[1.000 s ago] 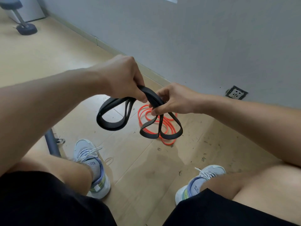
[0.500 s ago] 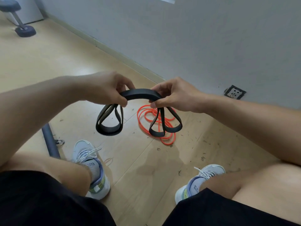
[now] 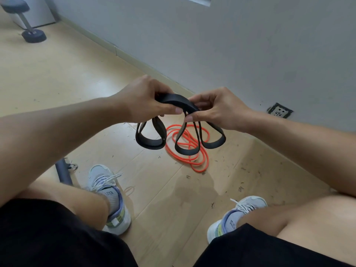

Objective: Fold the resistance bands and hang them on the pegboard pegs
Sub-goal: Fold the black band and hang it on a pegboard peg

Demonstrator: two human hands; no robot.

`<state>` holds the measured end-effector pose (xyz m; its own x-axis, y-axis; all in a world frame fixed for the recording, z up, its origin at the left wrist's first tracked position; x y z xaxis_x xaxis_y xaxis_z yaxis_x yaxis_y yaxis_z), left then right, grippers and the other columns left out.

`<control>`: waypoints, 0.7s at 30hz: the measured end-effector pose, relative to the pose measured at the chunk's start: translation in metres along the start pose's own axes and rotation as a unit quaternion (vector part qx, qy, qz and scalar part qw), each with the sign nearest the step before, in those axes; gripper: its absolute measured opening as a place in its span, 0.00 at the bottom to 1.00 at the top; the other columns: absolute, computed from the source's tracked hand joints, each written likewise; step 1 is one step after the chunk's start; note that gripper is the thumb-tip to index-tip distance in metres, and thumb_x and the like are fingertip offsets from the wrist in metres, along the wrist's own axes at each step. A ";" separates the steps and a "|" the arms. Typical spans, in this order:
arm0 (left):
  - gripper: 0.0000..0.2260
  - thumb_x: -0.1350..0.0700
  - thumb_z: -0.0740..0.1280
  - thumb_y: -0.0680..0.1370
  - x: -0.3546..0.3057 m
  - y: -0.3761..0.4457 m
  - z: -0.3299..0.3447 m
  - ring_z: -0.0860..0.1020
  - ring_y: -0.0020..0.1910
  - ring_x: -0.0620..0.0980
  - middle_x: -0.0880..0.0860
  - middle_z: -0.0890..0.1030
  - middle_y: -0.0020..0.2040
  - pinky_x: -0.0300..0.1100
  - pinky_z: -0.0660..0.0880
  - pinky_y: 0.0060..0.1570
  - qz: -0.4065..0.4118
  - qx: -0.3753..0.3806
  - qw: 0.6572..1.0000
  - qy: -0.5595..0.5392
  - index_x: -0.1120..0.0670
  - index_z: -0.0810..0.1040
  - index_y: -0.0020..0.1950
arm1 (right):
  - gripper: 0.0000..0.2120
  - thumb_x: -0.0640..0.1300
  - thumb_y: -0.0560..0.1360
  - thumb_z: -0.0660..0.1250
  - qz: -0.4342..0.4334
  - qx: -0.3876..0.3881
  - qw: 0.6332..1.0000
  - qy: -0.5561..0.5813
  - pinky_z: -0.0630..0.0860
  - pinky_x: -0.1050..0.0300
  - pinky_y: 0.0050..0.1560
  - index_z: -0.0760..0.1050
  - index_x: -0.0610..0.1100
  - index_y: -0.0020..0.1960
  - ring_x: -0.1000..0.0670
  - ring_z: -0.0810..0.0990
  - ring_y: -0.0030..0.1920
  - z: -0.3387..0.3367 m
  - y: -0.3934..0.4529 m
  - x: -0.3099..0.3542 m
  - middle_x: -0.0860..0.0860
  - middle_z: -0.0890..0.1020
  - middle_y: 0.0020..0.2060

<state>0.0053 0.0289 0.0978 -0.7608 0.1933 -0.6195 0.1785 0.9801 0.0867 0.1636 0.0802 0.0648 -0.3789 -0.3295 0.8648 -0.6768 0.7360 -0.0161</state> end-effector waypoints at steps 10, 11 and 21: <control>0.04 0.47 0.76 0.74 0.004 0.000 -0.006 0.73 0.25 0.40 0.46 0.80 0.27 0.29 0.65 0.26 -0.016 -0.003 1.000 -0.010 0.43 0.84 0.40 | 0.16 0.44 0.70 0.80 0.002 -0.014 0.999 -0.044 0.77 0.71 0.47 0.84 0.50 0.57 0.60 0.87 0.45 -0.009 0.001 0.001 0.62 0.88 0.44; 0.05 0.47 0.76 0.74 0.004 -0.001 -0.007 0.73 0.25 0.40 0.45 0.80 0.27 0.28 0.65 0.26 -0.016 0.000 1.000 -0.012 0.41 0.83 0.39 | 0.16 0.43 0.70 0.80 0.005 -0.009 0.999 -0.051 0.77 0.72 0.46 0.84 0.49 0.58 0.61 0.87 0.44 -0.009 0.002 0.001 0.63 0.88 0.43; 0.03 0.51 0.78 0.73 0.005 -0.003 -0.009 0.76 0.27 0.37 0.49 0.85 0.33 0.26 0.67 0.28 -0.029 0.015 0.999 -0.021 0.49 0.88 0.44 | 0.14 0.43 0.70 0.80 0.019 0.017 0.998 -0.064 0.80 0.67 0.51 0.84 0.50 0.55 0.55 0.88 0.47 -0.010 0.006 -0.001 0.58 0.89 0.46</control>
<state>-0.0046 0.0268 0.1011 -0.7431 0.1331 -0.6558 0.1532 0.9878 0.0269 0.1665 0.0911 0.0687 -0.4809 -0.3757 0.7922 -0.6806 0.7296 -0.0672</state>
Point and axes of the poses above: each hand's wrist, its own y-axis towards the middle knuckle, its own z-axis out of the palm, x = y × z, the point moved 8 cm from there along y, towards the middle knuckle
